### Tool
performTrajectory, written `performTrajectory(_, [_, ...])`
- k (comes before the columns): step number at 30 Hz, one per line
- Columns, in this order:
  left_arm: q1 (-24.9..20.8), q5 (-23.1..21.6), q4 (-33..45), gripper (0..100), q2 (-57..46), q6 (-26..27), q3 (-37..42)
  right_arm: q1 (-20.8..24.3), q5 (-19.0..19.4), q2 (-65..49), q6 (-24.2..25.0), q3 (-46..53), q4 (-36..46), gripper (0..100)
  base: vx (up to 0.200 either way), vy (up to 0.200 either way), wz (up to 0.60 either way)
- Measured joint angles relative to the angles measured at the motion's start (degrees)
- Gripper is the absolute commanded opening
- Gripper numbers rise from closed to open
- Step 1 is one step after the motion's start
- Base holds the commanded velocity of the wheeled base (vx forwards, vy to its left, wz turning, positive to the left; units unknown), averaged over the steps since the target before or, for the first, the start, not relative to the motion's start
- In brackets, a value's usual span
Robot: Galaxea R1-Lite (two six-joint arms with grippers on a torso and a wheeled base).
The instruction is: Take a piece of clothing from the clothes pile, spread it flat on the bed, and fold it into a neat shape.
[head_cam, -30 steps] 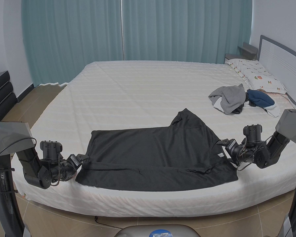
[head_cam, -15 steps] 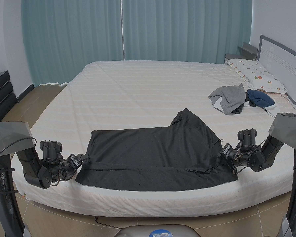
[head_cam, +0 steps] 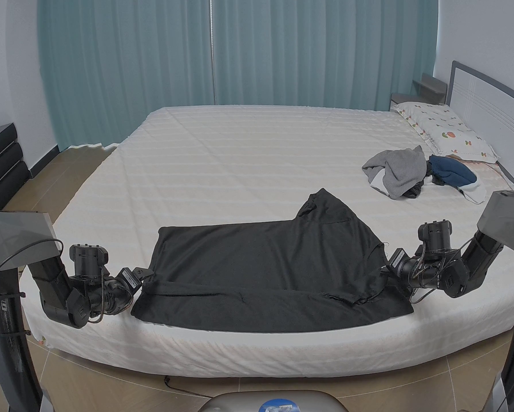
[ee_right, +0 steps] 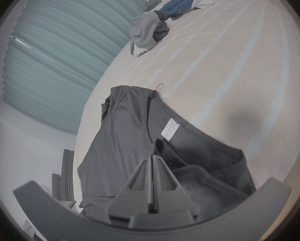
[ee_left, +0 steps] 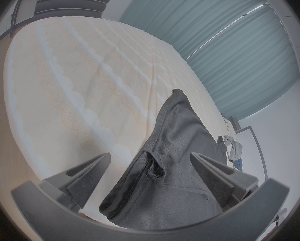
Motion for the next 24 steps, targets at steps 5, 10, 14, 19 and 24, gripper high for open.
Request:
performTrajectory(5, [0.0,0.0,0.0,100,0.0,0.0,0.0,1.6,0.0,-5.4,2.5,0.4,5.0,0,0.0,0.0,0.0])
performTrajectory(10, [0.0,0.0,0.0,100,0.0,0.0,0.1,3.0,0.0,-9.7,3.5,1.0,7.8,0,0.0,0.0,0.0])
performTrajectory(14, [0.0,0.0,0.0,100,0.0,0.0,0.1,3.3,0.0,-11.8,3.6,3.1,8.7,0,0.0,0.0,0.0])
performTrajectory(19, [0.0,0.0,-0.1,100,0.0,0.0,0.2,3.2,-0.1,-13.3,2.9,8.0,9.2,0,0.0,0.0,0.0])
performTrajectory(24, [0.0,0.0,-0.1,100,0.0,0.0,0.2,2.5,-0.1,-13.7,-1.5,11.2,9.3,0,0.0,0.0,0.0])
